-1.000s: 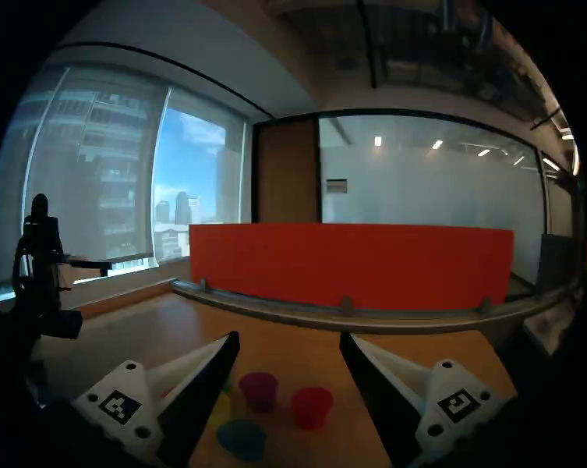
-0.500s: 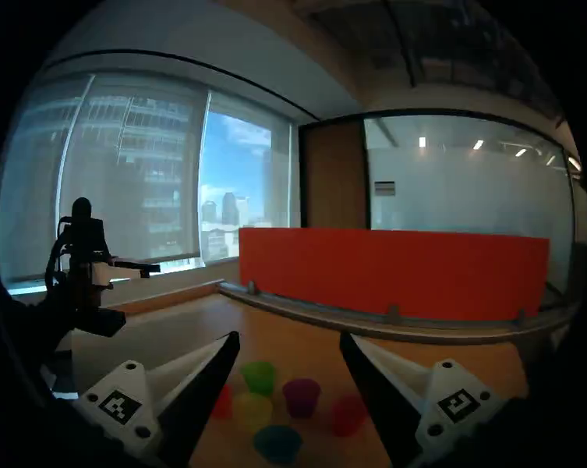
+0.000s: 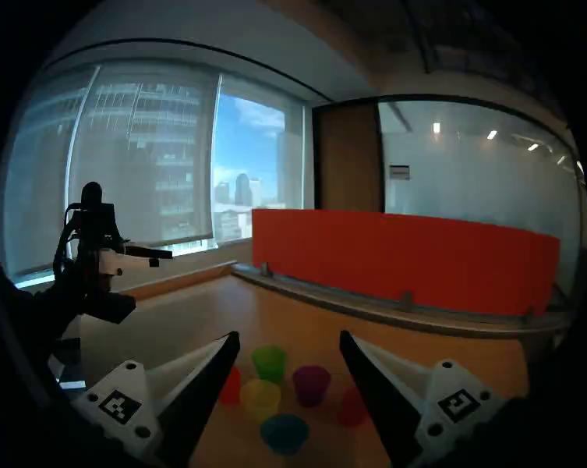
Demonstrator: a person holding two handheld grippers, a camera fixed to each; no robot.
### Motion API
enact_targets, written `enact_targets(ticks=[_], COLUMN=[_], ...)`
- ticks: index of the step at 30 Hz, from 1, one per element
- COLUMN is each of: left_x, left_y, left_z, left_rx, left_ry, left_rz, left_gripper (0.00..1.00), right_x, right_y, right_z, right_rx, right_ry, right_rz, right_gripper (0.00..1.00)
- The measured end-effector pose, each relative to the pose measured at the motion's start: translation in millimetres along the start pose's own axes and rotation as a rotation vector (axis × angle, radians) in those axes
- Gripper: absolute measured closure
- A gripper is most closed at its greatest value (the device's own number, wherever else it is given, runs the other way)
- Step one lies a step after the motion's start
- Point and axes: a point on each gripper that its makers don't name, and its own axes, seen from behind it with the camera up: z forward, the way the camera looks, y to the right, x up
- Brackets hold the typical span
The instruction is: Pour water
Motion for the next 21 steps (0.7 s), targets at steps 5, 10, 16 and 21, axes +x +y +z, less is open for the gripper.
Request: enact_targets(ticks=[5,10,16,21], left_x=[-11.4,-21.0,-29.1,-36.9], left_y=[-0.6,1.9,1.6,1.1], left_z=[1.9,5.1,8.4,11.3], left_rx=[-0.007,-0.016,-0.021,-0.025], left_ry=[-0.051,-0.089,-0.121,-0.147], left_rz=[0.034,0.056,0.061,0.07], left_gripper=[0.14,0.14,0.14,0.14], right_x=[-11.1,-21.9,-32.0,-41.9], right_y=[0.5,3.7,5.9,6.3], right_z=[-0.1,-2.3,-4.5,-5.3], right_rx=[0.009,0.012,0.019,0.027], right_ry=[-0.053,-0.103,-0.139,-0.163], right_rz=[-0.032,-0.061,-0.071,-0.069], right_gripper=[0.01,0.01,0.01,0.0])
